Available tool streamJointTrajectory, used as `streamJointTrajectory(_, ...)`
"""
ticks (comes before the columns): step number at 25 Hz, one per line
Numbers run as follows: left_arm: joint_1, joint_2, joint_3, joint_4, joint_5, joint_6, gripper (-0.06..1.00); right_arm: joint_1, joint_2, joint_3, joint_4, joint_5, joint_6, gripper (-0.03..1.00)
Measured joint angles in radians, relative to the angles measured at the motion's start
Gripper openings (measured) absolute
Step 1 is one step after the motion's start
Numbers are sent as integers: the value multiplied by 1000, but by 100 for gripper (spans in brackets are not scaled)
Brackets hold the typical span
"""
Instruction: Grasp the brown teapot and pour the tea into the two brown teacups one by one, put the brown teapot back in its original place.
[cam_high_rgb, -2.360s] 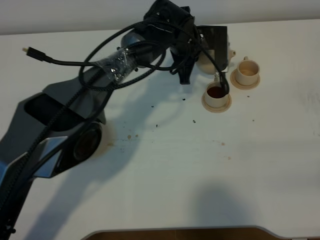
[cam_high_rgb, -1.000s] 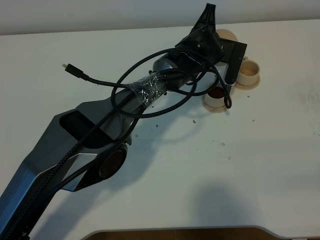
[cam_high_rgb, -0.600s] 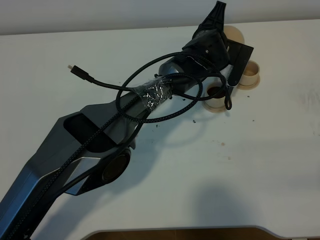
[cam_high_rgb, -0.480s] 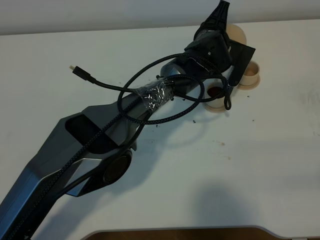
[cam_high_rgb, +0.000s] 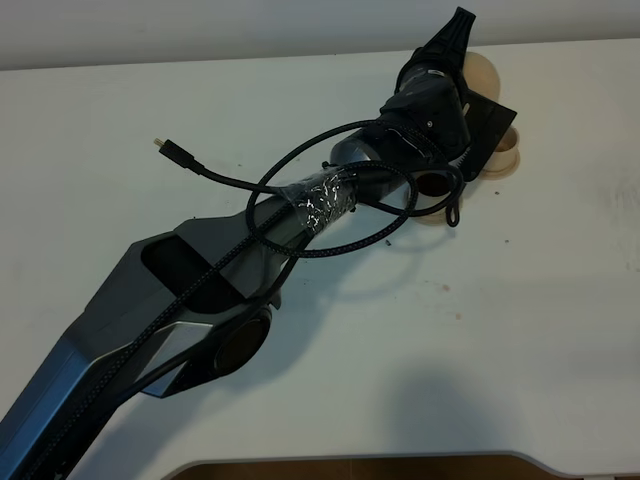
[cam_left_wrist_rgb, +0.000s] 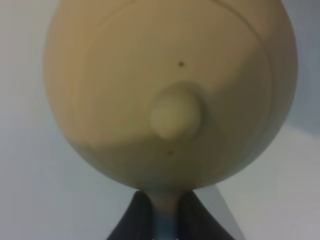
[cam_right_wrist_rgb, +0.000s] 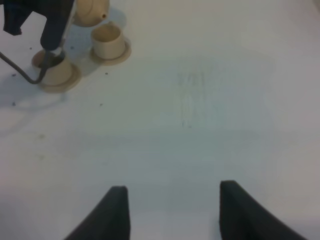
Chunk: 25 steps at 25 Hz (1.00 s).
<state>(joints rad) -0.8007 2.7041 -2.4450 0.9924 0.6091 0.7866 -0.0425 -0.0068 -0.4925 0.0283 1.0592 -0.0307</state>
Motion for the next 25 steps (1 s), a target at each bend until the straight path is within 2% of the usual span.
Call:
streamJointTrajectory(7,-10,10,1,95,-17,0,12,0,0,0,0,0,0,44)
streamJointTrajectory(25,-19,10,1,169,-63,103,12,0,0,0,0,0,0,44)
